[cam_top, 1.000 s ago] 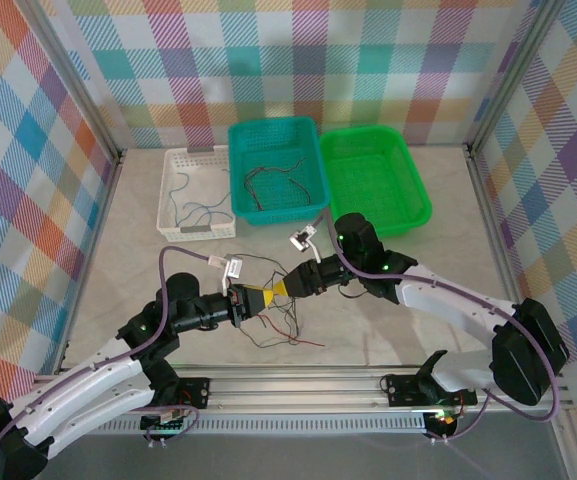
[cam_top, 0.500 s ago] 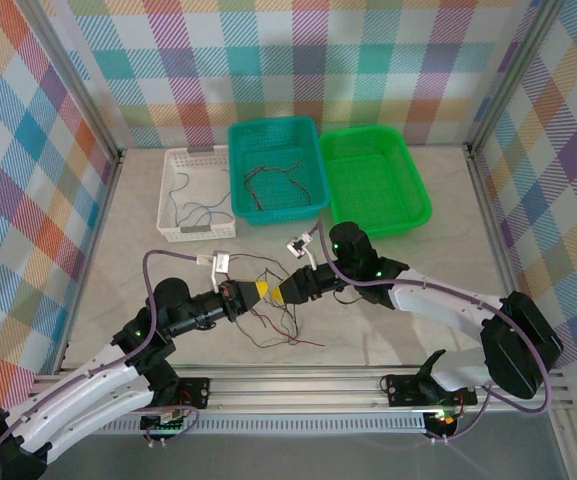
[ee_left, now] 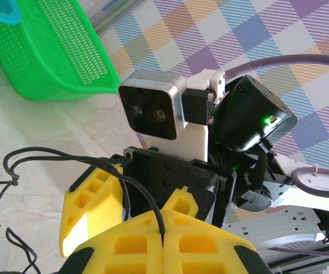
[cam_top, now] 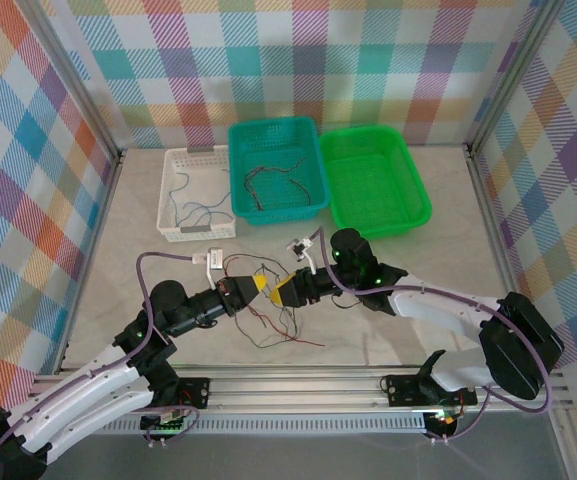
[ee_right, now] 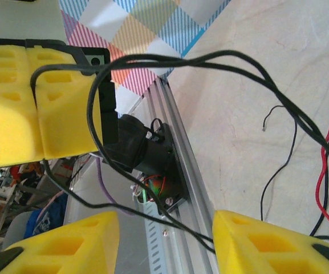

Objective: Untangle the cables

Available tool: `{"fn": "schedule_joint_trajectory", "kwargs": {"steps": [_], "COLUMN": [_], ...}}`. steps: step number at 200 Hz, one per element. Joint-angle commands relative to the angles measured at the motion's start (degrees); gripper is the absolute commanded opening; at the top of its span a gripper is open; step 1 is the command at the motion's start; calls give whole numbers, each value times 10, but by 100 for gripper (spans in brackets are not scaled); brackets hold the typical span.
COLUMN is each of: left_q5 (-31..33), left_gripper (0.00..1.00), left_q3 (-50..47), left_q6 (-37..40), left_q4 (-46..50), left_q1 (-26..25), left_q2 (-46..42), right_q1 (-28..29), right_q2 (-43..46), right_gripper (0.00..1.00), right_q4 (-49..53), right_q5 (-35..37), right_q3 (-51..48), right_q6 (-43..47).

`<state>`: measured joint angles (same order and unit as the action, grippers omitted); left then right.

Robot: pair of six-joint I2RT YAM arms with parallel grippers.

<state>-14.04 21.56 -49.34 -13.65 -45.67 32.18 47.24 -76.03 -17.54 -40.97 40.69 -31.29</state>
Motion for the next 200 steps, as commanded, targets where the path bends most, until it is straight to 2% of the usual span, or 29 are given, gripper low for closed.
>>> {"fn": "schedule_joint_trajectory", "kwargs": {"steps": [1, 90, 104, 142, 168, 200], "left_q5": [-12, -18, -19, -17, -9, 10], "left_gripper": [0, 0, 0, 0, 0, 0], "left_q3": [-3, -4, -4, 9, 27, 54], "left_q6": [-10, -14, -13, 3, 31, 66], "left_q4": [-29, -34, -33, 10, 82, 182], "left_q1": [-5, -5, -4, -4, -3, -2], "left_q2": [-2, -4, -4, -22, -52, -80], "right_q1": [5, 28, 30, 30, 19, -40], "right_q2": [5, -25, -27, 17, 79, 174], "right_gripper": [47, 43, 36, 0, 0, 0], "right_q4": [-29, -47, -48, 19, 90, 156], "right_q5": [31, 60, 66, 133, 206, 261], "right_q3": [0, 15, 15, 13, 1, -31], "right_q6": [19, 29, 29, 57, 69, 47]}}
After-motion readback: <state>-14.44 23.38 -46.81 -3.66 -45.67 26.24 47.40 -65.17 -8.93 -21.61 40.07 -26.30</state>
